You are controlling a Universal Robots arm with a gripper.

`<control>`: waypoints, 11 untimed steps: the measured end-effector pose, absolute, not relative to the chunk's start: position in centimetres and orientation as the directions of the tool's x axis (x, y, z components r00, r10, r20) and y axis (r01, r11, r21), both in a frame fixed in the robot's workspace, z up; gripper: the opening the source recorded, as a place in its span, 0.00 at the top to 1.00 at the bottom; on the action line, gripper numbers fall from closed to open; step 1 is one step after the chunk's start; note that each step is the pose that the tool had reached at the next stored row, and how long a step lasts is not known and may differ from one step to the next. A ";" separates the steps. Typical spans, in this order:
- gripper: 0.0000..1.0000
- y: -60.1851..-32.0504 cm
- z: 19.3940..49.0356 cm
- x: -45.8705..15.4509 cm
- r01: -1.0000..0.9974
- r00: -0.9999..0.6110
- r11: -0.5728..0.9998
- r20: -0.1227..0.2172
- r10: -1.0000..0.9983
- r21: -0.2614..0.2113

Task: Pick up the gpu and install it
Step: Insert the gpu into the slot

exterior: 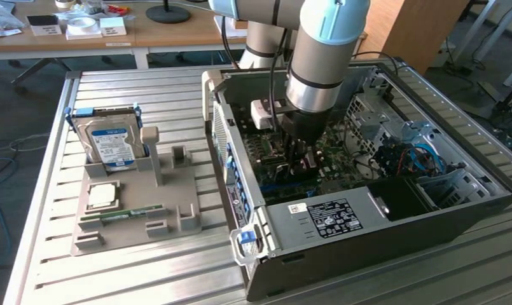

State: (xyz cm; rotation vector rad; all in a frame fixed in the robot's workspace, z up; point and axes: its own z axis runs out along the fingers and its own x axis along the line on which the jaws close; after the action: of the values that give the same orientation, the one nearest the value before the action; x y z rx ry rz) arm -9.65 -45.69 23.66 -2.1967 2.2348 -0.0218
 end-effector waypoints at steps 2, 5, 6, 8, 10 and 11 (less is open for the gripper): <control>0.73 -45.7 23.6 -9.7 -1.000 -0.017 0.017 0.004 -1.000 -0.015; 0.73 -45.7 23.6 -9.7 -1.000 -0.017 0.017 0.004 -1.000 -0.015; 0.73 -45.7 23.6 -9.7 -1.000 -0.017 0.017 0.004 -1.000 -0.016; 0.73 -45.7 23.5 -9.7 -1.000 -0.017 0.017 0.003 -1.000 -0.016; 0.73 -45.7 23.5 -9.7 -1.000 -0.017 0.017 0.004 -1.000 -0.015; 0.73 -45.7 23.5 -9.7 -1.000 -0.017 0.017 0.004 -1.000 -0.015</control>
State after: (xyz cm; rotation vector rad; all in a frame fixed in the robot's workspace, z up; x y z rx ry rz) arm -9.67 -45.69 23.52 -2.1967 2.2347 -0.0217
